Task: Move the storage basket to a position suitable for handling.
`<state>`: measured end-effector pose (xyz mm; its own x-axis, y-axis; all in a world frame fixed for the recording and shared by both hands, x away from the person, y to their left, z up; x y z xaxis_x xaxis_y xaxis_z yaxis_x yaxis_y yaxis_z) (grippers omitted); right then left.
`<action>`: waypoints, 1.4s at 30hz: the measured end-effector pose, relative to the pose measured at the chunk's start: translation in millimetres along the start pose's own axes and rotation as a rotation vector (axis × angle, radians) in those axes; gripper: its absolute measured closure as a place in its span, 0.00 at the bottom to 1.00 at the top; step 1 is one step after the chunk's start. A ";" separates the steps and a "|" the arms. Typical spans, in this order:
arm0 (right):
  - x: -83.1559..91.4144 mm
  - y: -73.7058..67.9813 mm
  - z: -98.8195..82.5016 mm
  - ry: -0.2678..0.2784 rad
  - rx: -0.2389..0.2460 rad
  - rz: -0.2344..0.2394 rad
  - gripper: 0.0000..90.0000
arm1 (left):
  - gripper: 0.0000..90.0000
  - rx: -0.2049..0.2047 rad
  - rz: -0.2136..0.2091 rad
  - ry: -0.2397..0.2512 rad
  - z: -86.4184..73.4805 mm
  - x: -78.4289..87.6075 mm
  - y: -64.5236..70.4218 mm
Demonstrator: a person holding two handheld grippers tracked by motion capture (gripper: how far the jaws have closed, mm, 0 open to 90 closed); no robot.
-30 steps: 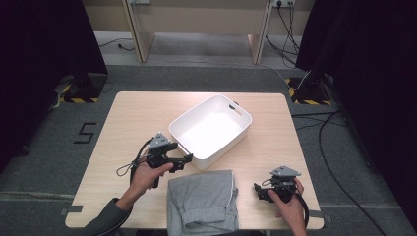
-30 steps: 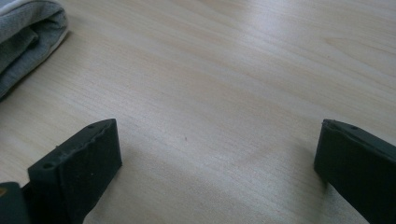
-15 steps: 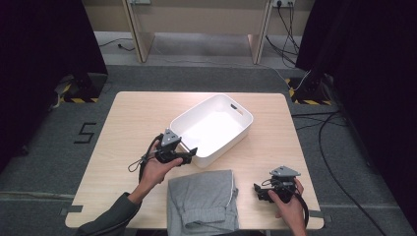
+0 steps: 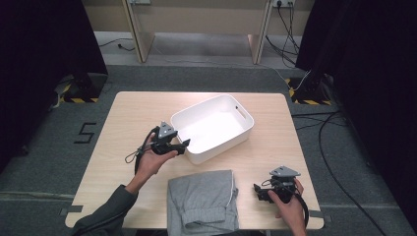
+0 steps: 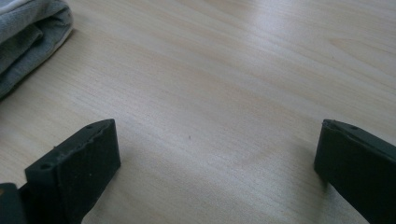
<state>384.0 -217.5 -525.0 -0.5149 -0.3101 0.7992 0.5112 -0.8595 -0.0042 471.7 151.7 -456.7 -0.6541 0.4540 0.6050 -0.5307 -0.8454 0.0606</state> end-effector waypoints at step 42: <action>0.1 -0.9 -0.3 0.003 0.000 0.004 0.01 | 0.49 0.122 0.016 0.000 -23.3 18.6 -41.9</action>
<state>383.4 -216.8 -525.1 -0.5148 -0.3142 0.7976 0.5132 -0.8583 -0.0069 469.1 202.1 -466.5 -0.6622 0.4399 0.6066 -0.4504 -0.8807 0.1470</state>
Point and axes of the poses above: each handheld gripper's, and its own axes: x roughly backward along the jaws, z roughly out of its top, y roughly to its right, the point moved 5 cm from there along -x, roughly forward along the jaws, and after that the axes turned 4 degrees about -y, right-handed, at the moved point
